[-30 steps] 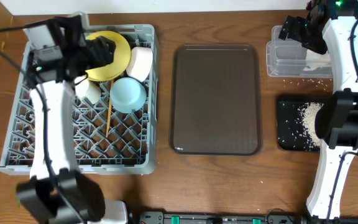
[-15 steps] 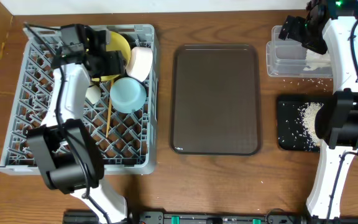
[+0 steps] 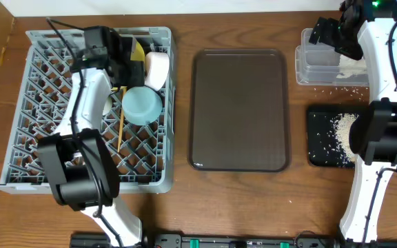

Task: Sort waste into correct bins and load items into the dishwasher

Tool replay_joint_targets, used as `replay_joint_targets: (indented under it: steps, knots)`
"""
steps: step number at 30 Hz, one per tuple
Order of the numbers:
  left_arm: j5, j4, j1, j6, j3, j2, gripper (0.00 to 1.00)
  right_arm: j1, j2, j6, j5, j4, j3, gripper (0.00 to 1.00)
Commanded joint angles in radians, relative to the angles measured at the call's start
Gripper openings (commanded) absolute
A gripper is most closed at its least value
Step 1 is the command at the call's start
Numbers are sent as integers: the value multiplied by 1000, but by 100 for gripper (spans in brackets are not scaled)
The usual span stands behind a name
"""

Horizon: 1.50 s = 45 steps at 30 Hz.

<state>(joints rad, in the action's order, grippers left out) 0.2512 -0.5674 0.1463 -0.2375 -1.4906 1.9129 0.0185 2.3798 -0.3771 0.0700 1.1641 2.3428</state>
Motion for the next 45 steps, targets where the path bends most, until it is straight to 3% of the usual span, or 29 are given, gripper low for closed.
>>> replay_joint_targets:
  steps: [1,5,21,34,45]
  knots:
    - [-89,3,-2,-21,0,45,59,-6,-12,16,-13,3,17,99]
    - [-138,12,-2,-20,0,76,56,-6,-12,16,-13,3,16,99]
    - [-143,34,-2,92,0,53,15,-6,-12,16,-14,3,16,99]
    - [-126,34,-2,150,0,-33,8,-6,-12,16,-14,3,17,99]
    - [80,46,-1,159,0,-86,8,-5,-12,16,-13,3,16,99]
